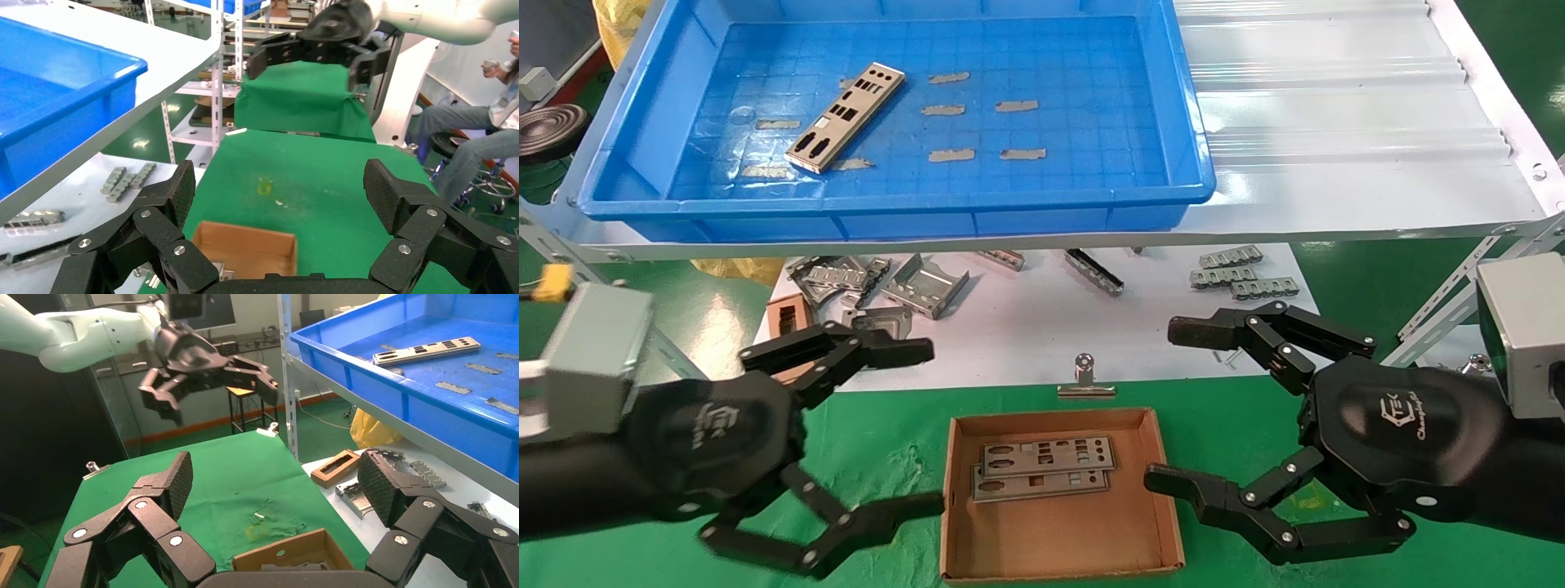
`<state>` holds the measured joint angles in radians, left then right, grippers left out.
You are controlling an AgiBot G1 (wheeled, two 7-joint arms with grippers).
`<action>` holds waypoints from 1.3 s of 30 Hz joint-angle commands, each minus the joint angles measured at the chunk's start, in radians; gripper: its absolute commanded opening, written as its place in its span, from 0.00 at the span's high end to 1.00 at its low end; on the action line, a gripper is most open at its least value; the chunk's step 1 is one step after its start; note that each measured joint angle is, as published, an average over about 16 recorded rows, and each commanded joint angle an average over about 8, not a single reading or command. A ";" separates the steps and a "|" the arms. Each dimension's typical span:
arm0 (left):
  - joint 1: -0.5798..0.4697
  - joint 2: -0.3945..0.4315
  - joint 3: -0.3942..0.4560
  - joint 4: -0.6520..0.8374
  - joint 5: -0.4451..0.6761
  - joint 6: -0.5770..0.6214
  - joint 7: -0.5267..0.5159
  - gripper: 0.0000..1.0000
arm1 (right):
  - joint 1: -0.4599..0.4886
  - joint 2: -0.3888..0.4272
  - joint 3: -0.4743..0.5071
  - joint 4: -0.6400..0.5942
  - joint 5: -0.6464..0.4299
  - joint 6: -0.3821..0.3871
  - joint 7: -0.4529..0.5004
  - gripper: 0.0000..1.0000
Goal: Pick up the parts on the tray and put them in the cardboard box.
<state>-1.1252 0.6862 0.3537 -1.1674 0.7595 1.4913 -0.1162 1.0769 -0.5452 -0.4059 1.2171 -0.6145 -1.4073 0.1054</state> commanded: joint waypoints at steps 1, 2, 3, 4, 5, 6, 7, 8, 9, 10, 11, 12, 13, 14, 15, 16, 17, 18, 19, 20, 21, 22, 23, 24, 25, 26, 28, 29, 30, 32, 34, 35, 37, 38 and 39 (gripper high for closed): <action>0.015 -0.022 -0.022 -0.035 -0.009 0.001 -0.021 0.00 | 0.000 0.000 0.000 0.000 0.000 0.000 0.000 0.00; 0.022 -0.033 -0.032 -0.051 -0.013 0.002 -0.031 0.00 | 0.000 0.000 0.000 0.000 0.000 0.000 0.000 0.00; 0.029 -0.042 -0.042 -0.066 -0.016 0.002 -0.040 0.00 | 0.000 0.000 0.000 0.000 0.000 0.000 0.000 0.00; 0.034 -0.050 -0.049 -0.078 -0.019 0.003 -0.048 0.00 | 0.000 0.000 0.000 0.000 0.000 0.000 0.000 0.00; 0.040 -0.059 -0.059 -0.093 -0.023 0.004 -0.056 0.00 | 0.000 0.000 0.000 0.000 0.000 0.000 0.000 0.00; 0.046 -0.068 -0.067 -0.106 -0.026 0.004 -0.064 0.00 | 0.000 0.000 0.000 0.000 0.000 0.000 0.000 0.00; 0.051 -0.075 -0.075 -0.118 -0.029 0.005 -0.070 0.00 | 0.000 0.000 0.000 0.000 0.000 0.000 0.000 0.00; 0.055 -0.081 -0.081 -0.127 -0.032 0.005 -0.074 0.00 | 0.000 0.000 0.000 0.000 0.000 0.000 0.000 0.00; 0.058 -0.086 -0.085 -0.134 -0.034 0.006 -0.077 0.00 | 0.000 0.000 0.000 0.000 0.000 0.000 0.000 0.00; 0.060 -0.089 -0.088 -0.139 -0.035 0.006 -0.079 0.00 | 0.000 0.000 0.000 0.000 0.000 0.000 0.000 0.00; 0.062 -0.091 -0.091 -0.143 -0.037 0.006 -0.081 0.00 | 0.000 0.000 0.000 0.000 0.000 0.000 0.000 0.00; 0.064 -0.094 -0.094 -0.148 -0.038 0.007 -0.083 0.00 | 0.000 0.000 0.000 0.000 0.000 0.000 0.000 0.00; 0.064 -0.094 -0.094 -0.147 -0.038 0.007 -0.082 0.00 | 0.000 0.000 0.000 0.000 0.000 0.000 0.000 0.00; 0.064 -0.093 -0.093 -0.146 -0.038 0.007 -0.081 0.00 | 0.000 0.000 0.000 0.000 0.000 0.000 0.000 0.00; 0.063 -0.092 -0.092 -0.144 -0.038 0.007 -0.080 0.00 | 0.000 0.000 0.000 0.000 0.000 0.000 0.000 0.00; 0.062 -0.090 -0.090 -0.141 -0.038 0.006 -0.079 0.00 | 0.000 0.000 0.000 0.000 0.000 0.000 0.000 0.00; 0.061 -0.089 -0.089 -0.139 -0.037 0.006 -0.079 0.00 | 0.000 0.000 0.000 0.000 0.000 0.000 0.000 0.00; 0.060 -0.088 -0.087 -0.137 -0.037 0.006 -0.078 0.00 | 0.000 0.000 0.000 0.000 0.000 0.000 0.000 0.00; 0.060 -0.087 -0.086 -0.135 -0.036 0.006 -0.077 0.00 | 0.000 0.000 0.000 0.000 0.000 0.000 0.000 0.00; 0.059 -0.086 -0.085 -0.133 -0.035 0.006 -0.077 0.00 | 0.000 0.000 0.000 0.000 0.000 0.000 0.000 0.00; 0.058 -0.085 -0.084 -0.132 -0.035 0.006 -0.076 0.00 | 0.000 0.000 0.000 0.000 0.000 0.000 0.000 0.00; 0.057 -0.084 -0.083 -0.130 -0.034 0.006 -0.075 0.00 | 0.000 0.000 0.000 0.000 0.000 0.000 0.000 0.00; 0.057 -0.083 -0.082 -0.129 -0.034 0.006 -0.075 0.00 | 0.000 0.000 0.000 0.000 0.000 0.000 0.000 0.00; 0.056 -0.082 -0.081 -0.128 -0.034 0.006 -0.075 0.00 | 0.000 0.000 0.000 0.000 0.000 0.000 0.000 0.00; 0.056 -0.081 -0.081 -0.127 -0.033 0.006 -0.074 0.00 | 0.000 0.000 0.000 0.000 0.000 0.000 0.000 0.00; 0.055 -0.081 -0.080 -0.126 -0.033 0.005 -0.074 0.00 | 0.000 0.000 0.000 0.000 0.000 0.000 0.000 0.00; 0.054 -0.080 -0.079 -0.124 -0.032 0.005 -0.073 0.00 | 0.000 0.000 0.000 0.000 0.000 0.000 0.000 0.00; 0.054 -0.079 -0.078 -0.123 -0.032 0.005 -0.073 0.00 | 0.000 0.000 0.000 0.000 0.000 0.000 0.000 0.00; 0.054 -0.079 -0.078 -0.122 -0.032 0.005 -0.073 0.00 | 0.000 0.000 0.000 0.000 0.000 0.000 0.000 0.00; 0.053 -0.078 -0.077 -0.121 -0.031 0.005 -0.072 0.00 | 0.000 0.000 0.000 0.000 0.000 0.000 0.000 0.00; 0.052 -0.077 -0.076 -0.120 -0.031 0.005 -0.072 0.00 | 0.000 0.000 0.000 0.000 0.000 0.000 0.000 0.00; 0.052 -0.077 -0.076 -0.119 -0.030 0.005 -0.072 0.00 | 0.000 0.000 0.000 0.000 0.000 0.000 0.000 0.00; 0.052 -0.076 -0.075 -0.118 -0.030 0.005 -0.071 0.00 | 0.000 0.000 0.000 0.000 0.000 0.000 0.000 0.00; 0.052 -0.076 -0.075 -0.118 -0.030 0.005 -0.071 0.00 | 0.000 0.000 0.000 0.000 0.000 0.000 0.000 0.00; 0.051 -0.076 -0.075 -0.118 -0.030 0.005 -0.071 0.00 | 0.000 0.000 0.000 0.000 0.000 0.000 0.000 0.00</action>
<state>-1.0737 0.6105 0.2788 -1.2852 0.7296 1.4959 -0.1873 1.0766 -0.5450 -0.4057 1.2168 -0.6142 -1.4071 0.1054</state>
